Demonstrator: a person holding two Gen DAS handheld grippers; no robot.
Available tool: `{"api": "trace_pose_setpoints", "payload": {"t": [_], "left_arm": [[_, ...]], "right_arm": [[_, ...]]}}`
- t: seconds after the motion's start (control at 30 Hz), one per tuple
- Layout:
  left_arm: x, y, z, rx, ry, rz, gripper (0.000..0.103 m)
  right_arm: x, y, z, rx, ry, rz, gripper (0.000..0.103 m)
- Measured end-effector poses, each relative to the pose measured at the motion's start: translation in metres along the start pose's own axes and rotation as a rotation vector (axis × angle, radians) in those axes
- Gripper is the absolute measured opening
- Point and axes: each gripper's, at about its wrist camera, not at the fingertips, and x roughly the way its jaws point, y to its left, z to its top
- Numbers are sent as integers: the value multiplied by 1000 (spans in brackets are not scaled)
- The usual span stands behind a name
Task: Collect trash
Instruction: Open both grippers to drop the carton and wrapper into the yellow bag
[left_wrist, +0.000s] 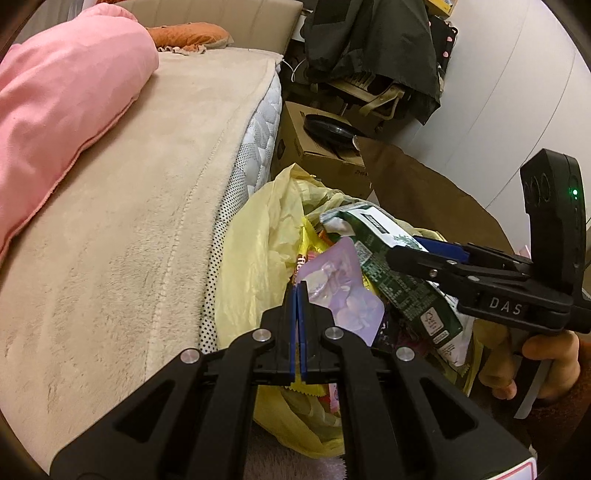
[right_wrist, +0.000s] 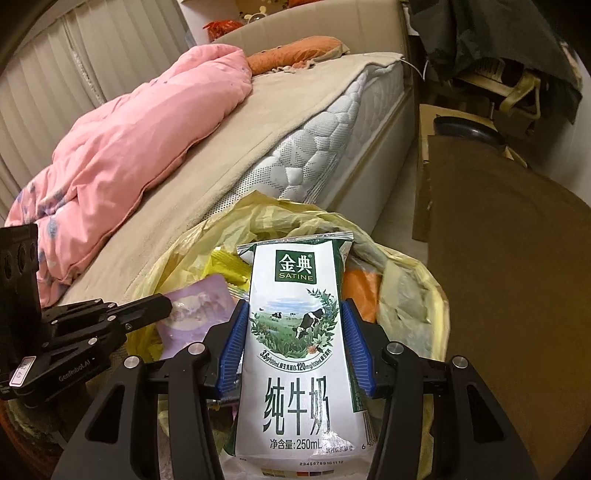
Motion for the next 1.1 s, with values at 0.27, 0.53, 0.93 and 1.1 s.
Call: {"api": "trace_pose_setpoints", "payload": {"t": [0.27,0.53,0.93,1.1], "left_arm": [[-4,2,0,-4,13,-26,1],[-12,0,-1,-3,2,-12,1],[-65,-17,-4,24,-107,9,50],[-92,-40,-23,60,-152,53,62]], "right_arm": [[3,0,-6,25,14,28,47],[-10,-5,-13,47,-13,11,49],[-82,6,-35,40,-137,-99,55],[-121,29,-65,-21,-200,-201,61]]}}
